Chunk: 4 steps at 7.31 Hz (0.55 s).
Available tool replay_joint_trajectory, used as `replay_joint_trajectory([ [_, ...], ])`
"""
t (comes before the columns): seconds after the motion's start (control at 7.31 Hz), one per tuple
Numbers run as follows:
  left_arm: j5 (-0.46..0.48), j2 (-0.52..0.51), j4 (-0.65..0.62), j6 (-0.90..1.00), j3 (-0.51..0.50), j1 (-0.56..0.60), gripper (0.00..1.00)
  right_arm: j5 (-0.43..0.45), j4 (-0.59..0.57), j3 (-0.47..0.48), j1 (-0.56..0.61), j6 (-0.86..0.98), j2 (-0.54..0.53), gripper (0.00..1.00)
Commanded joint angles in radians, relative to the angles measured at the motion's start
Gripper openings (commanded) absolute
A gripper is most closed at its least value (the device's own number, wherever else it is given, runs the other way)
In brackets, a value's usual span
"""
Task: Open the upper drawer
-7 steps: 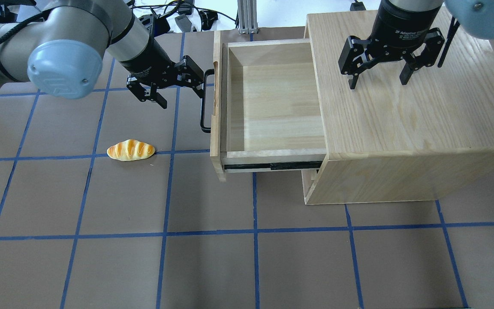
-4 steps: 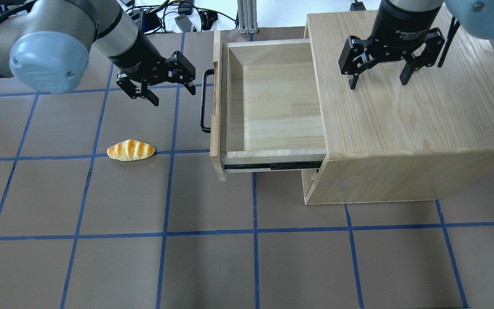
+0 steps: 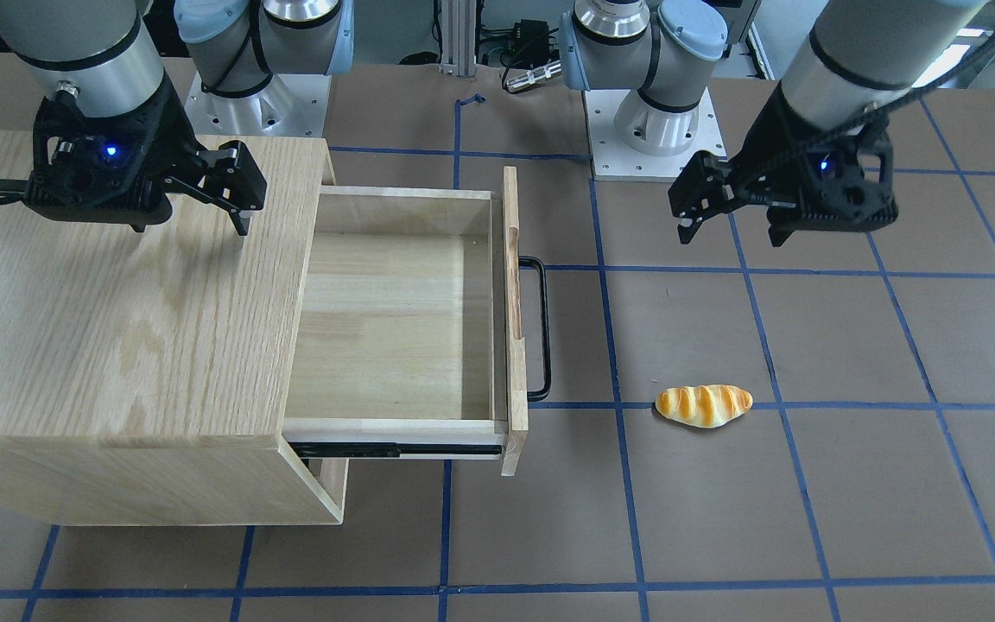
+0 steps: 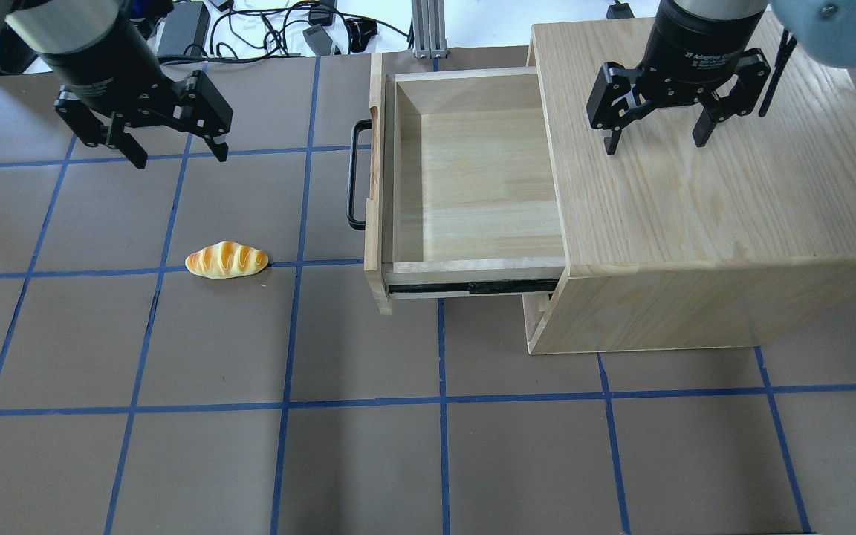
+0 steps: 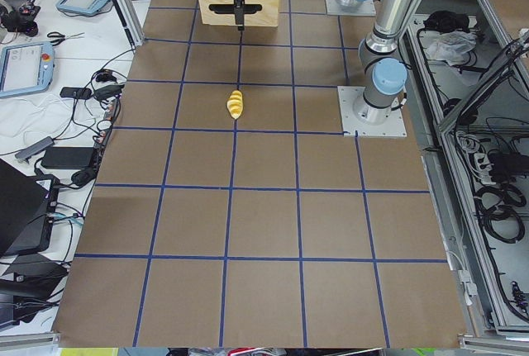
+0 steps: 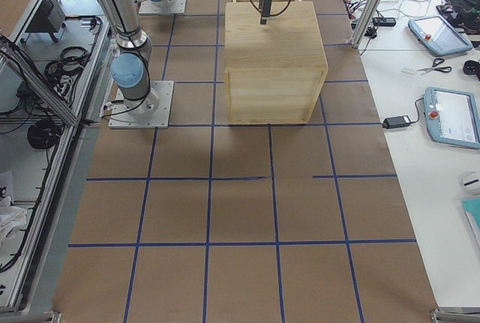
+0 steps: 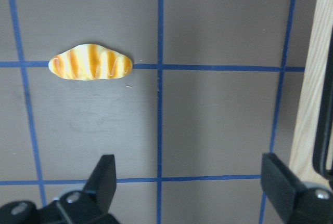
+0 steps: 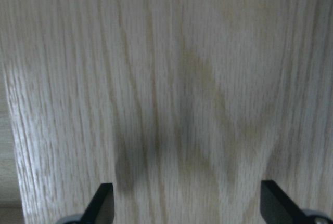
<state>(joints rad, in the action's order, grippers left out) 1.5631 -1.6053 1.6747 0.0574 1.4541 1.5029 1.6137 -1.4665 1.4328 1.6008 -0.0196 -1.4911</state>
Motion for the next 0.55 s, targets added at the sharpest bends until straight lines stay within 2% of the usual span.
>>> replay_joint_trajectory([
  [0.0,0.023,0.067,0.037,-0.004,0.000,0.002,1.00,0.000,0.000,0.000,-0.001,0.000,0.000,1.00],
  [0.41,0.022,0.059,0.017,-0.034,0.002,0.016,1.00,0.000,0.000,0.000,0.001,0.001,0.000,1.00],
])
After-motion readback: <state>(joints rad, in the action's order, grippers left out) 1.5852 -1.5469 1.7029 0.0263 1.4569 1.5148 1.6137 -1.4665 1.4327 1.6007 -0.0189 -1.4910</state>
